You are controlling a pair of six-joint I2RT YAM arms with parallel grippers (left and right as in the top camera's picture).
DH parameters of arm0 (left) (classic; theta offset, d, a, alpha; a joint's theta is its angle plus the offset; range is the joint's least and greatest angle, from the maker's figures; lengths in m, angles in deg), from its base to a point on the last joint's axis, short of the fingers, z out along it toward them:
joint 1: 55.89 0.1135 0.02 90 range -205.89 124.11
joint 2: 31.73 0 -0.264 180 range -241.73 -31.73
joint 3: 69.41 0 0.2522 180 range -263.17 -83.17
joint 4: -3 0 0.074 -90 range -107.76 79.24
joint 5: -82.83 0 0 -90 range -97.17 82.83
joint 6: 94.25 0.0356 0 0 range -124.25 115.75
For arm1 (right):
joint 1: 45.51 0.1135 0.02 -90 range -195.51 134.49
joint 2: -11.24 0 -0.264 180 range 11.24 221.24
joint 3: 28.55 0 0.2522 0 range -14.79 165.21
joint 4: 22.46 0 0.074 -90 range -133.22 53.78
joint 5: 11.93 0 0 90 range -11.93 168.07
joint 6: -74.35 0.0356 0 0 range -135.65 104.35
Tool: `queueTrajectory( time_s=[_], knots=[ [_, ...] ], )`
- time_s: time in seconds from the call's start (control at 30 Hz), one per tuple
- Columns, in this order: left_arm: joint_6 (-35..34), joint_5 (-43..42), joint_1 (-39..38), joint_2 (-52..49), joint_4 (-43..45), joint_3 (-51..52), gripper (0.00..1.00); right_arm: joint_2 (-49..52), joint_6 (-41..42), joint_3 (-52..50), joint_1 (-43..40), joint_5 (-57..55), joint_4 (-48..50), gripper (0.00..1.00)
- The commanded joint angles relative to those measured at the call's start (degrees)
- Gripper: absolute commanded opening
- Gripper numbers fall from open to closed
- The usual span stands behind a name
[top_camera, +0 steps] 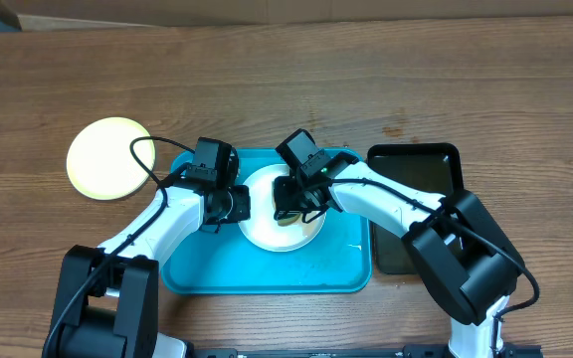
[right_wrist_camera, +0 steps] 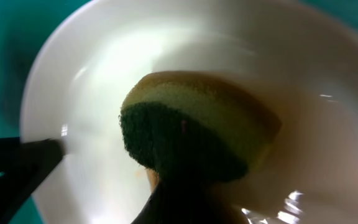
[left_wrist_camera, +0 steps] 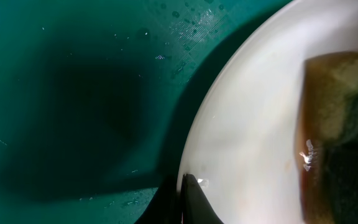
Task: Clean dirty plates on tray and stack at the side
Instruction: 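Scrub the white plate with the sponge while the left gripper holds it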
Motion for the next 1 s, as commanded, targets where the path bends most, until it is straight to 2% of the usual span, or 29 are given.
queueTrajectory(
  time_s=[0.0,0.1,0.23,0.47,0.6,0.97],
  knots=[
    [1.49,-1.79,-0.81,-0.87,0.00,0.35,0.04,3.48,-2.89,0.85,-1.16,11.08,-0.04,0.04],
    [1.49,-1.77,-0.81,-0.87,-0.02,0.35,0.04,1.86,-6.21,4.33,-3.43,17.07,-2.21,0.04],
    [1.49,-1.77,-0.81,-0.87,0.00,0.35,0.04,-3.02,-6.16,6.16,-5.33,16.92,-6.25,0.04],
    [1.49,-1.79,-0.81,-0.87,0.00,0.35,0.04,-7.52,-3.43,5.73,-4.96,4.92,-16.41,0.04],
    [1.49,-1.79,-0.81,-0.87,-0.04,0.35,0.04,-7.50,0.98,1.77,-4.90,4.52,-13.94,0.04],
    [1.49,-1.77,-0.81,-0.87,-0.22,0.35,0.04,-7.50,9.86,-13.22,-3.63,7.19,3.39,0.04]
  ],
)
